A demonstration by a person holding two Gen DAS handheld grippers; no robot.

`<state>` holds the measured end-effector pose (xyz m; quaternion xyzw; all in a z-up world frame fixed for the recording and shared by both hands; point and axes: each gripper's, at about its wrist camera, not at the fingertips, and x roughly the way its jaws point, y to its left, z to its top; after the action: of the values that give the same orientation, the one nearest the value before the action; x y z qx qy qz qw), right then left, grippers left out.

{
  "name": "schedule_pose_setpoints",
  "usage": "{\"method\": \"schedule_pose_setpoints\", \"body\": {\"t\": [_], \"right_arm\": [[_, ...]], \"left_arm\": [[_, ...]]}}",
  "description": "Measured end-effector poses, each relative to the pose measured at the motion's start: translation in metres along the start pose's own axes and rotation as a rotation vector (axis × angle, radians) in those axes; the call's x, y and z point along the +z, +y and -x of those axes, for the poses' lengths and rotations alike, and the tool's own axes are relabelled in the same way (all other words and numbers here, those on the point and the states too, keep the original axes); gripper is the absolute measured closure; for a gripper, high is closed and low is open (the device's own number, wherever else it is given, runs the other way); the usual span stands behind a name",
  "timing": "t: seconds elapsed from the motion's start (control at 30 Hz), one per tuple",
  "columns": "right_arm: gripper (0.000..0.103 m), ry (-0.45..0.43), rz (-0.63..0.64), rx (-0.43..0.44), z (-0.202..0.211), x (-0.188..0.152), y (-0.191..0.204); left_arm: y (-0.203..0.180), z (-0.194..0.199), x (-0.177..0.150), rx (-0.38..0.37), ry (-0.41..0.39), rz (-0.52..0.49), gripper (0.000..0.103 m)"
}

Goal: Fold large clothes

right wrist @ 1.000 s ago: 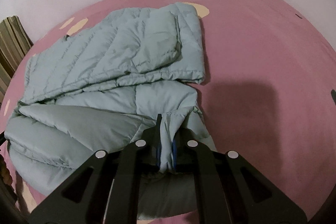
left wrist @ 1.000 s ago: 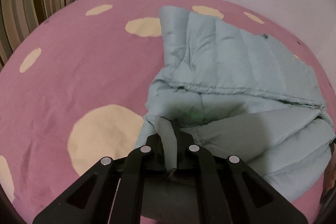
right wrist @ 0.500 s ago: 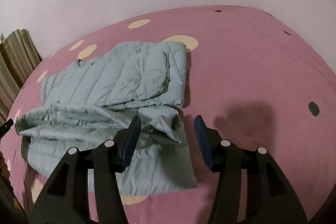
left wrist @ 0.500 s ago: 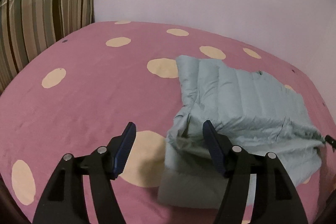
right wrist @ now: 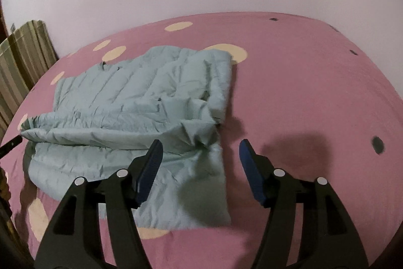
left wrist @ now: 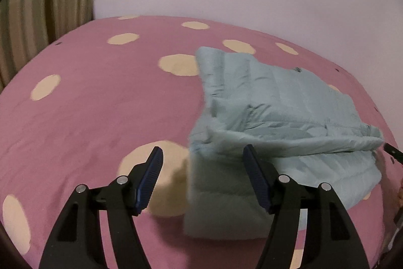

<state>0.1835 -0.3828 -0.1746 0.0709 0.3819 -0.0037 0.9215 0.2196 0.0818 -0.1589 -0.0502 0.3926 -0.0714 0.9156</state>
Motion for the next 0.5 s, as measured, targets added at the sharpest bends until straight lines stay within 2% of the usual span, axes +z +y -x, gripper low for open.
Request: {"method": "schedule_pose_setpoints", "body": {"t": [0.17,0.33,0.37,0.4,0.43,0.5], "right_arm": [[0.04,0.026,0.094,-0.007,-0.032,0.011,0.015],[0.041,0.087,0.128,0.012,-0.065,0.017,0.016],[0.043,0.096,0.131,0.014,-0.068,0.016,0.016],[0.057,0.101,0.136,0.012,-0.07,0.016,0.016],[0.072,0.11,0.14,0.012,-0.073,0.015,0.018],[0.083,0.12,0.145,0.015,-0.076,0.011,0.02]], "left_arm": [[-0.012,-0.031,0.013,-0.07,0.053,-0.064,0.038],[-0.013,-0.057,0.019,-0.105,0.106,-0.084,0.038],[-0.014,-0.06,0.02,-0.108,0.109,-0.087,0.043],[-0.015,-0.063,0.02,-0.102,0.112,-0.095,0.049],[-0.015,-0.064,0.02,-0.102,0.116,-0.102,0.061],[-0.017,-0.065,0.019,-0.103,0.112,-0.113,0.075]]}}
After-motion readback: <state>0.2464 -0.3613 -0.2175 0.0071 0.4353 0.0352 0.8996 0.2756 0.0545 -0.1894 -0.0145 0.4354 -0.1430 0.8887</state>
